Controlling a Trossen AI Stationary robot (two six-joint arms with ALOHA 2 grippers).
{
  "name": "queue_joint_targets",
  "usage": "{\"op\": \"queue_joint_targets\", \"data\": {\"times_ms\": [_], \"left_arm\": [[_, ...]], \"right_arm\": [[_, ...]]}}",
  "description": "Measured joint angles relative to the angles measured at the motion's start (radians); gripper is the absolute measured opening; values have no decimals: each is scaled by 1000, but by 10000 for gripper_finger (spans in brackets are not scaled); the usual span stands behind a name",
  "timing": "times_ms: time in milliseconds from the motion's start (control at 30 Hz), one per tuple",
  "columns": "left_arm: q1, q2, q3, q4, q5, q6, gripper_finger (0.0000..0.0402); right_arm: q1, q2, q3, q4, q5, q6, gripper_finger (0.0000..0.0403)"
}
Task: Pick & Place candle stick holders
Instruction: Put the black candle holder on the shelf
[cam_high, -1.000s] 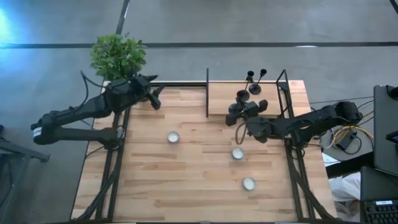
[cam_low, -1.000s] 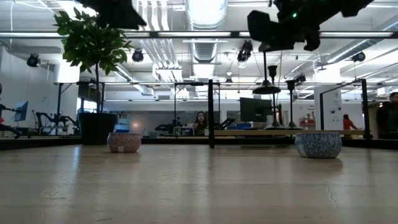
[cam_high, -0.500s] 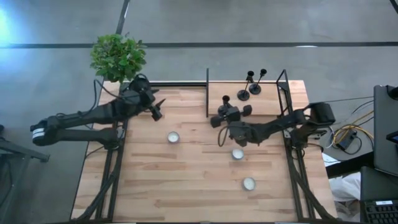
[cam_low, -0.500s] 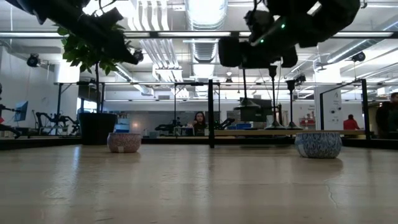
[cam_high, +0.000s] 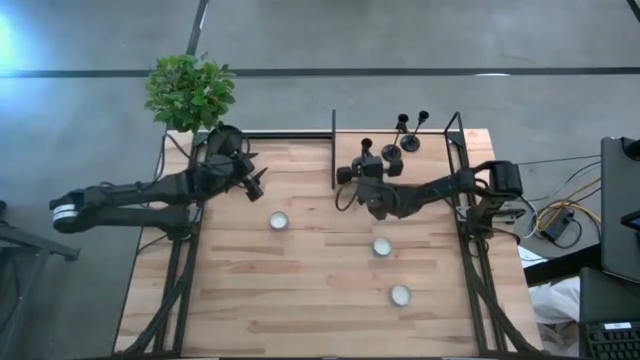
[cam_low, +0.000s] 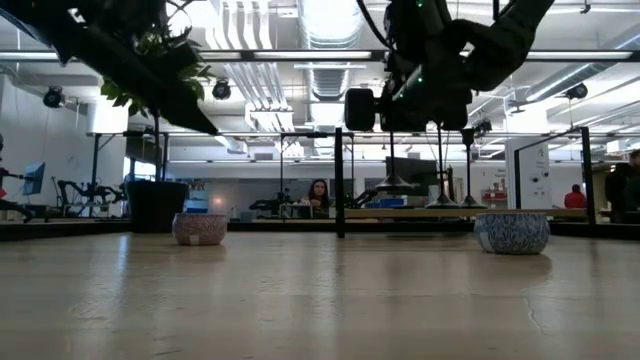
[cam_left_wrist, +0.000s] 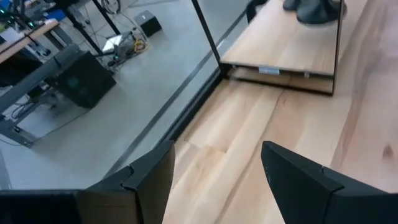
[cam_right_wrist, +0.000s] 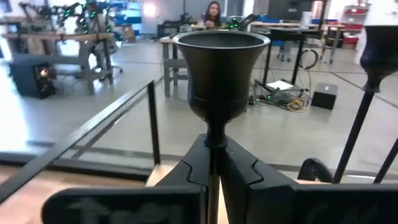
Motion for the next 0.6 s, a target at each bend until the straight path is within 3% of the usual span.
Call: {"op": "queue_joint_targets", "data": {"times_ms": [367,600], "left_arm": [[-1,0,-70,-2,0,-2,245],[-1,1,-101,-6,0,-2,246]], "right_arm": [[-40,97,24,13,34,101,11],[-50,192,108,14,152,101,11]]}}
